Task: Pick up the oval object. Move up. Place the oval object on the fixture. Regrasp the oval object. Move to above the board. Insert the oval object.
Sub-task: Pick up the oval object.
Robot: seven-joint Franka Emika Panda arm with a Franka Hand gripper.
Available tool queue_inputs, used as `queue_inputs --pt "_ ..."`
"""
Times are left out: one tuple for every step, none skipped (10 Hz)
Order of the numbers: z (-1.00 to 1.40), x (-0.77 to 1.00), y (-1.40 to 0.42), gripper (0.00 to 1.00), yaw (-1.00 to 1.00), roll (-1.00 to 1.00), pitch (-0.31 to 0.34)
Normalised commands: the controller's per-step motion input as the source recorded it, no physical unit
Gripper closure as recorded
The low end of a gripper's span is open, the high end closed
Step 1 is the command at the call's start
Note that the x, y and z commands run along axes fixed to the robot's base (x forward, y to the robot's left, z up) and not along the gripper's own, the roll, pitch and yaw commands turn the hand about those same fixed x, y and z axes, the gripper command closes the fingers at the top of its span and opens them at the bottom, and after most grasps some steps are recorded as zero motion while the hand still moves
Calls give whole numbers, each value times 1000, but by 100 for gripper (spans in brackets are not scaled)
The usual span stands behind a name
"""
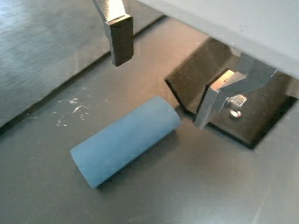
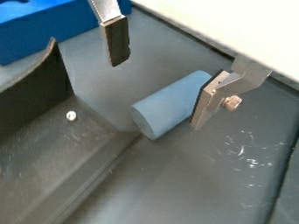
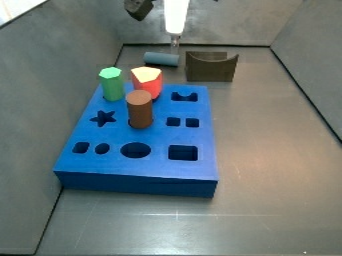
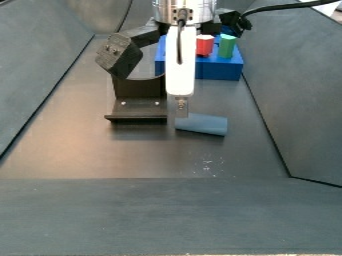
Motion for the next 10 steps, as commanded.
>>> queue_inputs --pt "123 0 0 0 -326 -500 114" --pt "117 -3 234 0 -34 -500 17" --pt "-100 -20 509 0 -3 -500 0" --pt "-366 -280 446 0 -194 -246 -300" --pt "-357 -311 257 0 -377 -170 -350" --pt "-243 -220 89 0 -451 -226 -401" --pt "-311 -209 9 0 -431 -214 -389" --pt "-334 -203 0 0 -357 -149 -406" --pt "-354 -31 3 0 -257 -93 -397" --pt "-391 0 11 0 -171 -76 -390"
